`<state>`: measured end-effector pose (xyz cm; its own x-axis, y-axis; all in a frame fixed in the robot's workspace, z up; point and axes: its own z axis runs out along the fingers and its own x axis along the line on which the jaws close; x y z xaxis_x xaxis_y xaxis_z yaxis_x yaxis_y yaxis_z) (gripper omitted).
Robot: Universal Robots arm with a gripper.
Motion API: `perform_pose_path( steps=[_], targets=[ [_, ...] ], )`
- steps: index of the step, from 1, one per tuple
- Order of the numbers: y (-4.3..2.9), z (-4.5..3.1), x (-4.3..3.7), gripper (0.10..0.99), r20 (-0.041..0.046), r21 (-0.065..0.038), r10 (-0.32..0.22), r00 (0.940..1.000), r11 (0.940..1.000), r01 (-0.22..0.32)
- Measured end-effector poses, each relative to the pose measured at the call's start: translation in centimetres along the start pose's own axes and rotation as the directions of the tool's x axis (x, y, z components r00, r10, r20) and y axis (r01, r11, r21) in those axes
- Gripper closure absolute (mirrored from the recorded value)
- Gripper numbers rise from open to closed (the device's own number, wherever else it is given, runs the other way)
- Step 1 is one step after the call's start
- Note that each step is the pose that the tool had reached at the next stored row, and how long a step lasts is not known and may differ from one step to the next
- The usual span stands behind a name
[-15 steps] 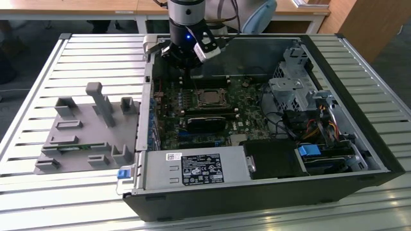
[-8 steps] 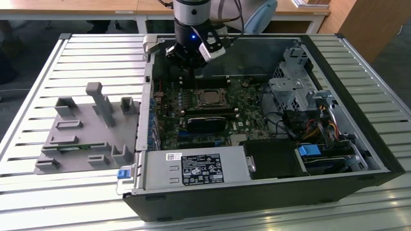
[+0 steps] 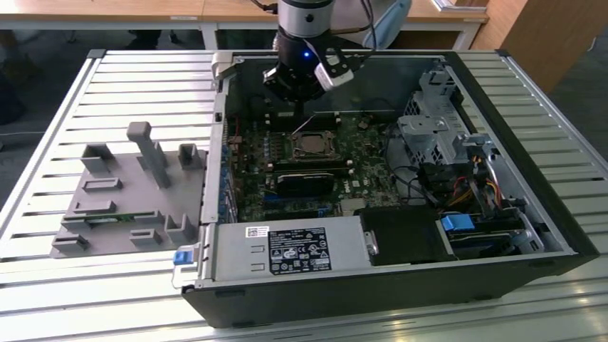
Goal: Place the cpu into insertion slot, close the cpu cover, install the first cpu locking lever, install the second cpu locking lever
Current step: 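Install the first cpu locking lever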
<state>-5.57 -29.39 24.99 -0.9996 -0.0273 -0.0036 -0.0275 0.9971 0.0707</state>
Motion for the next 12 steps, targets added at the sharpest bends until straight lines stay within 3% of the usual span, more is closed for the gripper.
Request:
perform_pose_path(
  steps=[4, 8, 12],
  targets=[
    [0.02, 0.10, -1.33, 0.980, 0.0000, -0.002, 0.000, 1.0000, 1.0000, 0.000],
    [0.02, 0.23, -1.37, 0.980, 0.0007, -0.025, 0.000, 1.0000, 0.9997, 0.000],
    [-0.02, 0.84, -1.36, 0.980, 0.0008, -0.027, 0.000, 1.0000, 0.9996, 0.000]
  ],
)
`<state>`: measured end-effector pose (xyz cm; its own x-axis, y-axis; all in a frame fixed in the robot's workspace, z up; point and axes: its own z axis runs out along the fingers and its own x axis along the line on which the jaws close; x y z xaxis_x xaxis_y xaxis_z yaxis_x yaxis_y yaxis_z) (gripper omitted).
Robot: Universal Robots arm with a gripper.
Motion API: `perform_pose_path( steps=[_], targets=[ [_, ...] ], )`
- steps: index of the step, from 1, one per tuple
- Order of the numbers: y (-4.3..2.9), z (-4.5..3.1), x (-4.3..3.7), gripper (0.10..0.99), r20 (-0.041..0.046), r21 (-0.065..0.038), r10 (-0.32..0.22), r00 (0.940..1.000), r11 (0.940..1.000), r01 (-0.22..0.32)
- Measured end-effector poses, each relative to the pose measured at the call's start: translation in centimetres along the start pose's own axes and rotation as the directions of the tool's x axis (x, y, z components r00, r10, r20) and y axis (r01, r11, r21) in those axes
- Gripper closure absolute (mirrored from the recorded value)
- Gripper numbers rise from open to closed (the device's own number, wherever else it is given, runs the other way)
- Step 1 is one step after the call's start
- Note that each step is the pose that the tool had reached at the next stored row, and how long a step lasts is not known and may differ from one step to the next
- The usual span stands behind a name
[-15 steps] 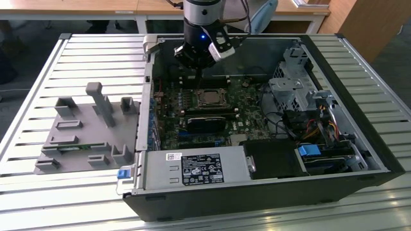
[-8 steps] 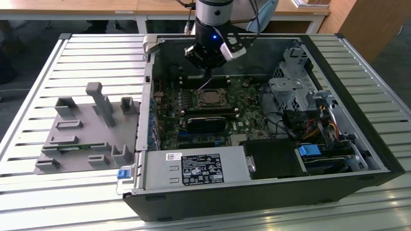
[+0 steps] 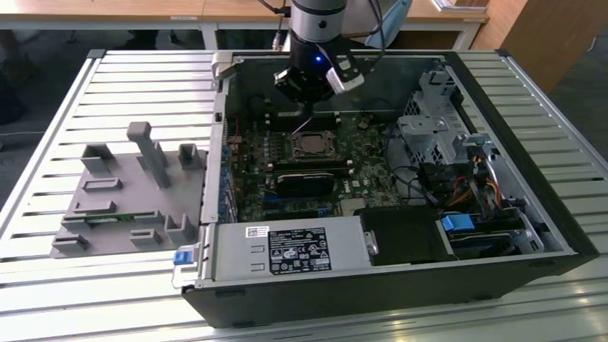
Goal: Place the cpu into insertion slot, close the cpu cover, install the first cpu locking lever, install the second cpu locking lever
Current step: 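Install the first cpu locking lever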
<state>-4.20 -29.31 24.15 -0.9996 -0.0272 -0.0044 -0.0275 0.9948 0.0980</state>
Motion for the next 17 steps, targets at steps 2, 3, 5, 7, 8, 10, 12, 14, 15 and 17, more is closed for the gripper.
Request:
perform_pose_path(
  steps=[2, 3, 5, 7, 8, 10, 12, 14, 15, 17],
  targets=[
    [-0.03, 0.25, -0.01, 0.980, -0.0001, 0.000, 0.000, 1.0000, 1.0000, 0.000],
    [-0.03, 0.33, -0.03, 0.980, -0.0001, 0.000, 0.000, 1.0000, 1.0000, 0.000],
    [-0.05, 0.52, -0.05, 0.980, -0.0001, 0.000, 0.000, 1.0000, 1.0000, 0.000],
    [-0.05, 0.71, -0.10, 0.980, -0.0001, 0.000, 0.000, 1.0000, 1.0000, 0.000],
    [-0.02, 0.79, -0.13, 0.980, -0.0001, 0.000, 0.000, 1.0000, 1.0000, 0.000],
    [0.05, 0.92, -0.19, 0.980, -0.0001, 0.000, 0.000, 1.0000, 1.0000, 0.000],
    [0.11, 1.05, -0.29, 0.980, -0.0001, 0.000, 0.000, 1.0000, 1.0000, 0.000],
    [0.12, 1.14, -0.39, 0.980, -0.0001, 0.000, 0.000, 1.0000, 1.0000, 0.000],
    [0.12, 1.17, -0.45, 0.980, -0.0001, 0.000, 0.000, 1.0000, 1.0000, 0.000],
    [0.11, 1.25, -0.62, 0.980, -0.0002, 0.000, 0.000, 1.0000, 1.0000, 0.000]
  ],
)
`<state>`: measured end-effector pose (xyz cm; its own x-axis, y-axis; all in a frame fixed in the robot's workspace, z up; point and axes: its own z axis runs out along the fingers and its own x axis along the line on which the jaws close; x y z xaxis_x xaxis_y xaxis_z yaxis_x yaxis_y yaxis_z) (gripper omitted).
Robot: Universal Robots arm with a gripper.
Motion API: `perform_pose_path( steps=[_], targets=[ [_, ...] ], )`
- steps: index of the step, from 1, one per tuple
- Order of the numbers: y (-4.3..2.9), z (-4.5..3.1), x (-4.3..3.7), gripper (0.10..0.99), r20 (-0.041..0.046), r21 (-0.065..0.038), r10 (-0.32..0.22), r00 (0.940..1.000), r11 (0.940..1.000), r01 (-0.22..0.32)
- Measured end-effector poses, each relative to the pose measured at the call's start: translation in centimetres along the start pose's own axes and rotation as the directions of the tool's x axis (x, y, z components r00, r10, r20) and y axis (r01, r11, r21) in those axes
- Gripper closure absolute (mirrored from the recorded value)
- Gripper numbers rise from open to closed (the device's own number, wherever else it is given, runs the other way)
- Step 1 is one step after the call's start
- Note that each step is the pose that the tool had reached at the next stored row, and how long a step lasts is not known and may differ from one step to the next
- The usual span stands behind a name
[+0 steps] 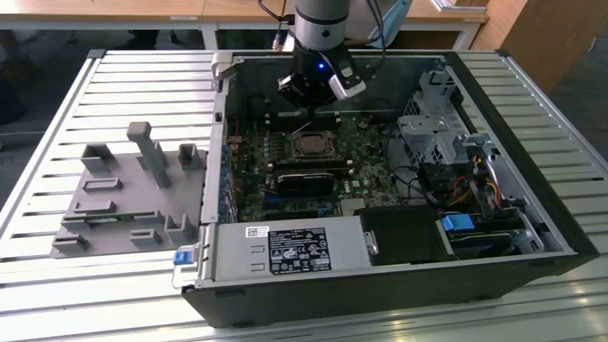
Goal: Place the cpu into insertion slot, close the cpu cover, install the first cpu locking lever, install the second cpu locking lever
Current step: 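Install the first cpu locking lever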
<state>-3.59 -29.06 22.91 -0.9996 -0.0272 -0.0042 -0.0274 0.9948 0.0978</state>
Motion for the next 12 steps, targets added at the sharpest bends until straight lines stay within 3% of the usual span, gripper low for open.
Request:
perform_pose_path(
  steps=[12],
  targets=[
    [-0.03, 0.72, -1.01, 0.980, 0.0002, 0.000, 0.000, 1.0000, 1.0000, 0.000]
  ],
)
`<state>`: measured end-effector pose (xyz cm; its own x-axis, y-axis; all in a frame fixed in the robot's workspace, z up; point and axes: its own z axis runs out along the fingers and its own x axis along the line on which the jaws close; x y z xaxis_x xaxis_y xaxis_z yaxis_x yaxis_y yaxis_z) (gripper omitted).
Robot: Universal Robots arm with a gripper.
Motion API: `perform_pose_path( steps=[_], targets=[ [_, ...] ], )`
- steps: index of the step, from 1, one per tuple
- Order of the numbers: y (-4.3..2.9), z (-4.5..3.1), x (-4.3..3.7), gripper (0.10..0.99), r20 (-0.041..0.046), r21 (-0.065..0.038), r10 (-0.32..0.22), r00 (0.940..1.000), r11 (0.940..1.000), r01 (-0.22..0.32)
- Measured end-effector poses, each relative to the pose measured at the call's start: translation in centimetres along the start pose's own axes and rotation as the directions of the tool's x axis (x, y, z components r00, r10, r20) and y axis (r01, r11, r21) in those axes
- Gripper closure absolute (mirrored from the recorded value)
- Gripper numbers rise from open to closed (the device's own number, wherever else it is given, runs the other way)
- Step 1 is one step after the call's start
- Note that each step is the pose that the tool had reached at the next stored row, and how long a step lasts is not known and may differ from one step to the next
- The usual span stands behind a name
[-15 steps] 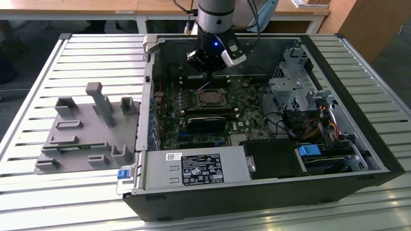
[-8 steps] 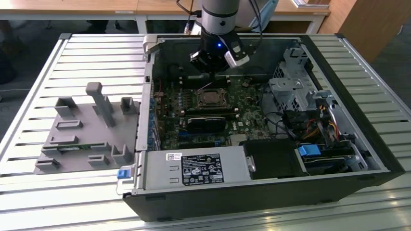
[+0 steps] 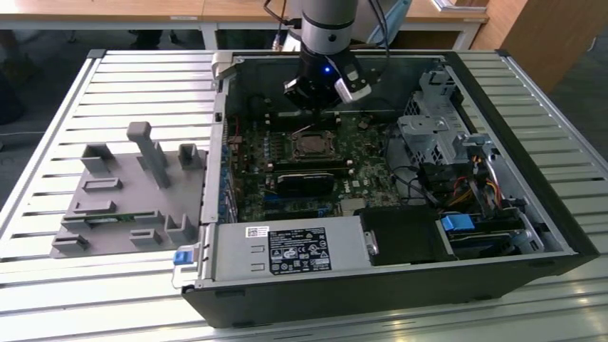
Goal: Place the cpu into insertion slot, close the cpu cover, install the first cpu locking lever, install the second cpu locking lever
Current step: 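Install the first cpu locking lever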
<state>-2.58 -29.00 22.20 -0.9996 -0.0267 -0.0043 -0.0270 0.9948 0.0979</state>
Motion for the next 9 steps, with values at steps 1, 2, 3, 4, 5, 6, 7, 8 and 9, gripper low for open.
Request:
perform_pose_path(
  steps=[1, 2, 3, 4, 5, 6, 7, 8, 9],
  targets=[
    [0.00, 0.06, -0.02, 0.980, -0.0001, 0.000, 0.000, 1.0000, 1.0000, 0.000],
    [0.01, 0.14, -0.05, 0.980, 0.0000, 0.000, 0.000, 1.0000, 1.0000, 0.000],
    [0.02, 0.21, -0.08, 0.980, -0.0001, 0.000, 0.000, 1.0000, 1.0000, 0.000],
    [0.02, 0.30, -0.15, 0.980, 0.0000, 0.000, 0.000, 1.0000, 1.0000, 0.000],
    [0.04, 0.42, -0.27, 0.980, 0.0000, 0.000, 0.000, 1.0000, 1.0000, 0.000],
    [0.05, 0.49, -0.35, 0.980, 0.0000, 0.000, 0.000, 1.0000, 1.0000, 0.000],
    [0.06, 0.56, -0.42, 0.980, 0.0000, 0.000, 0.000, 1.0000, 1.0000, 0.000],
    [0.07, 0.65, -0.51, 0.980, 0.0000, 0.000, 0.000, 1.0000, 1.0000, 0.000],
    [0.08, 0.74, -0.56, 0.980, 0.0000, 0.000, 0.000, 1.0000, 1.0000, 0.000]
  ],
)
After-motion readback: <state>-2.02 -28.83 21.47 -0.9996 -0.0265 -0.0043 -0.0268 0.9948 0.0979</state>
